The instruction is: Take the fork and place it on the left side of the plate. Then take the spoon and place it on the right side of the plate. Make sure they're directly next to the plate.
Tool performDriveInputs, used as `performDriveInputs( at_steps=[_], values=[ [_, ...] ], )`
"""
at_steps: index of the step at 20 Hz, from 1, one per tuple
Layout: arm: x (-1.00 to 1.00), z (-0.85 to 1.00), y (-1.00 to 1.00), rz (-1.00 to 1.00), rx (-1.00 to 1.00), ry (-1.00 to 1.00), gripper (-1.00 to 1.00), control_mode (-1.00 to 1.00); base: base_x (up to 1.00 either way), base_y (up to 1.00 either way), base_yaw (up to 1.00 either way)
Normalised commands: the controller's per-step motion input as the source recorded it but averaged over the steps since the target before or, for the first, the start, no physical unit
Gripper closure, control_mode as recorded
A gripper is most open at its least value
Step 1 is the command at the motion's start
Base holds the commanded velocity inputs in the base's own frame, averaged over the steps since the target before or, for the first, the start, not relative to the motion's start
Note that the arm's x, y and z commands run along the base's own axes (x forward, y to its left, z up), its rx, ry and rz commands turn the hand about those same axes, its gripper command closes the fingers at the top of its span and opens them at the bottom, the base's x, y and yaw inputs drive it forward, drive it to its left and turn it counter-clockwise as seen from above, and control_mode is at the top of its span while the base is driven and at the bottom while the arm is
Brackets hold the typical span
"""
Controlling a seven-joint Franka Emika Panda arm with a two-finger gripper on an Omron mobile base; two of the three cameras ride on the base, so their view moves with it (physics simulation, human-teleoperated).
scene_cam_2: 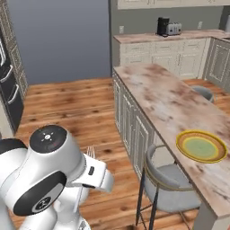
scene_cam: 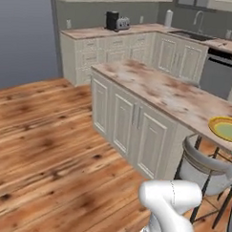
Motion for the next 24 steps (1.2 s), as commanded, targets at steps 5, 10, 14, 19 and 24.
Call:
performDriveInputs(
  at_steps=[5,10,14,19,24],
  values=[
    [0.0,0.0,0.0,0.0,0.0,0.0,1.0,1.0,0.53,0.42,-0.56],
    [0.0,0.0,0.0,0.0,0.0,0.0,1.0,1.0,0.5,0.42,-0.57],
    [0.0,0.0,0.0,0.0,0.0,0.0,1.0,1.0,0.49,0.42,-0.57],
    [0.0,0.0,0.0,0.0,0.0,0.0,1.0,1.0,0.49,0.42,-0.57],
    [0.0,0.0,0.0,0.0,0.0,0.0,1.0,1.0,0.48,0.44,-0.56]
  ],
)
